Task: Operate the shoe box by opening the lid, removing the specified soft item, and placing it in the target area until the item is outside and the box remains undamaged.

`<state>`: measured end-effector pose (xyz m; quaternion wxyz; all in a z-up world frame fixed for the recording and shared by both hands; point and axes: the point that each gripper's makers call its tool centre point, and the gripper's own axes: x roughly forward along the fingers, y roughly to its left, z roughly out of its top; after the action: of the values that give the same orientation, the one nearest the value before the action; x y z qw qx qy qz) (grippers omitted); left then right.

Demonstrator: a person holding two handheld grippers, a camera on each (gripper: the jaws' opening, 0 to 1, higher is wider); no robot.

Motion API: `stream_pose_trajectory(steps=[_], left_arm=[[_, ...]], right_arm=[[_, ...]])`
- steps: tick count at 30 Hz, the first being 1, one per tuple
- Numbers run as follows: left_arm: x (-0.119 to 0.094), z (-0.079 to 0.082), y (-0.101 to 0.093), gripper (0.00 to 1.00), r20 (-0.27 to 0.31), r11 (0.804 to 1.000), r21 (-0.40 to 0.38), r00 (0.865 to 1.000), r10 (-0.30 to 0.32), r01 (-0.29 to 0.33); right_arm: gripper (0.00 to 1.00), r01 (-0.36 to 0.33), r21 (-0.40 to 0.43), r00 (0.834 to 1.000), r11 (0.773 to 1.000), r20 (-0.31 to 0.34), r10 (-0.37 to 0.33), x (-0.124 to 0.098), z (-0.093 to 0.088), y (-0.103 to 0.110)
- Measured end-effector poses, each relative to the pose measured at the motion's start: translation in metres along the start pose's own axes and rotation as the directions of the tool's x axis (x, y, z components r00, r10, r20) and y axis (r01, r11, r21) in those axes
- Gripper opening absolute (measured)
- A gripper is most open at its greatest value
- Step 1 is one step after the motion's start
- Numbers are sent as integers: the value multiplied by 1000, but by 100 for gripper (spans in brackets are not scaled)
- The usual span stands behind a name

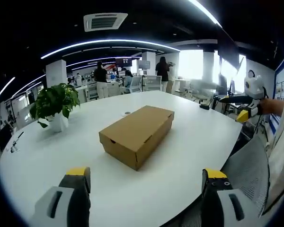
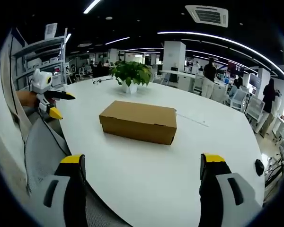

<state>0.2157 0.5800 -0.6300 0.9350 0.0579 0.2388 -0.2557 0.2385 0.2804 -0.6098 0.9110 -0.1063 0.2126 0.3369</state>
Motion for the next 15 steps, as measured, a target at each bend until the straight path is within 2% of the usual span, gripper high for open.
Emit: stream_pose_trajectory(steps=[15], left_arm=[[2,-1,0,100,-4,1000,1,1000,-6,6]], right_arm=[[96,6,0,1000,1000,-2,-6,-2,0,0]])
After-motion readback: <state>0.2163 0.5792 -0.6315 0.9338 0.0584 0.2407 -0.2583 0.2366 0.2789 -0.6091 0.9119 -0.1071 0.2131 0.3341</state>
